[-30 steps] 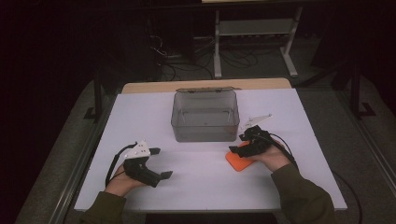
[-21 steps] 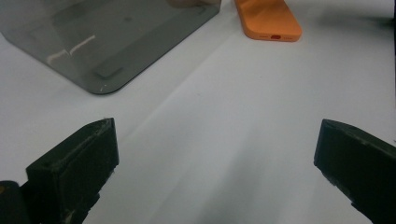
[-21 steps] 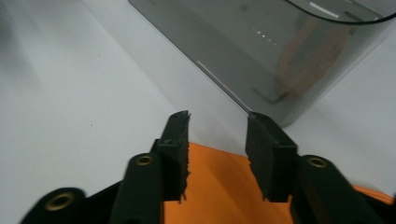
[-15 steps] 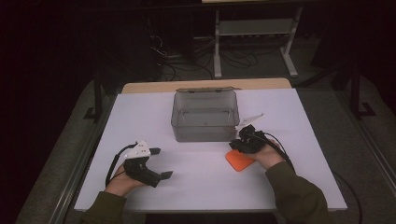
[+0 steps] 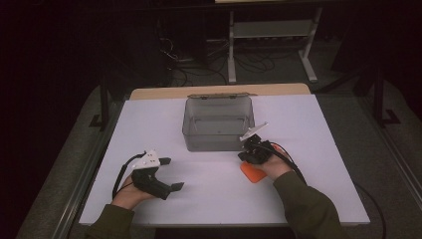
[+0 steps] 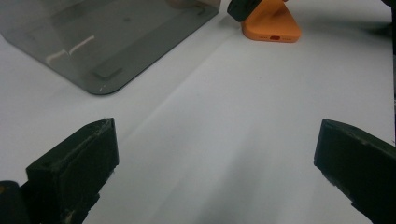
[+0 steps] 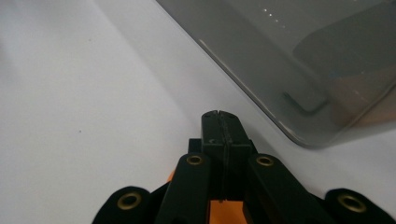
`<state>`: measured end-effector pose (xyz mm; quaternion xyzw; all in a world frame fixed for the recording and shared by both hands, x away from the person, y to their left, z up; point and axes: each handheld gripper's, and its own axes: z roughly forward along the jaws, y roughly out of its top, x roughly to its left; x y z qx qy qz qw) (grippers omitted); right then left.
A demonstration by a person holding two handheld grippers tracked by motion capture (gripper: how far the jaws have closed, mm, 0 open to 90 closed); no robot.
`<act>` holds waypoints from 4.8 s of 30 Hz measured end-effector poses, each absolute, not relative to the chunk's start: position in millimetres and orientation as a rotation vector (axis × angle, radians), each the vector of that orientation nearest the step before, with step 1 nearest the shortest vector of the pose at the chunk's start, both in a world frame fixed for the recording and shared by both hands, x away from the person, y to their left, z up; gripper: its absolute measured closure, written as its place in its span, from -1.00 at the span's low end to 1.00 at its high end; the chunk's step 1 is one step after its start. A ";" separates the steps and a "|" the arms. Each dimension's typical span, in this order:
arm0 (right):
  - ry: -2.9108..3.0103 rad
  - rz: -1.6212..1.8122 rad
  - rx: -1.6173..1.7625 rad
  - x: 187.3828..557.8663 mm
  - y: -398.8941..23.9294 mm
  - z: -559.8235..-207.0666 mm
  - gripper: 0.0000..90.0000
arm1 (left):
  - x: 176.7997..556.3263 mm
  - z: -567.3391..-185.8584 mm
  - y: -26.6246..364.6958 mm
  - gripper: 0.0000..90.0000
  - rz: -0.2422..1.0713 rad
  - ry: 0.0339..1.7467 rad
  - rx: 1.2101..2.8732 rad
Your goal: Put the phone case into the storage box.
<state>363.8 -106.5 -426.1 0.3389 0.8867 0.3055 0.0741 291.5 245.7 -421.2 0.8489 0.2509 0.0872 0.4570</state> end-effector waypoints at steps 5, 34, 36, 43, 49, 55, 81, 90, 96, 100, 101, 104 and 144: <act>2.676 0.884 1.013 365.9 -98.7 -429.1 0.97 | 291.4 -420.9 245.9 -1.00 0.216 0.617 2.092; 2.740 0.776 1.006 341.4 -113.3 -431.9 0.97 | 291.1 -420.3 245.7 -1.00 0.216 0.619 2.092; 2.739 0.773 1.010 337.2 -118.0 -432.0 0.97 | 291.0 -420.4 245.8 -1.00 0.217 0.619 2.093; 2.733 0.751 1.029 322.5 -138.1 -431.4 0.97 | 290.7 -420.6 245.0 -1.00 0.216 0.621 2.093; 2.716 0.718 1.055 312.6 -156.2 -430.6 0.97 | 290.7 -420.4 245.1 -1.00 0.218 0.618 2.097; 2.690 0.702 1.099 303.8 -177.2 -430.5 0.98 | 290.6 -420.6 244.2 -1.00 0.219 0.618 2.097; 2.547 0.707 1.267 287.5 -242.5 -424.2 0.97 | 290.6 -421.1 242.3 -1.00 0.222 0.615 2.104; 2.525 0.908 1.192 299.6 -218.5 -409.6 0.79 | 290.4 -420.4 243.7 -1.00 0.216 0.616 2.100; 2.524 0.983 1.140 306.5 -202.9 -407.9 0.59 | 290.7 -420.0 244.4 -1.00 0.207 0.616 2.099; 2.513 1.027 1.101 310.9 -191.1 -409.0 0.32 | 291.0 -419.8 244.9 -1.00 0.207 0.613 2.105; 2.513 1.027 1.101 310.9 -191.1 -409.0 0.32 | 291.0 -419.8 244.9 -1.00 0.204 0.614 2.103; 2.509 1.052 1.079 310.0 -186.1 -410.9 -0.01 | 291.4 -419.6 244.8 -1.00 0.204 0.607 2.106; 2.428 1.164 1.054 295.2 -196.5 -416.6 -1.00 | 293.9 -421.7 247.2 -1.00 0.193 0.610 2.133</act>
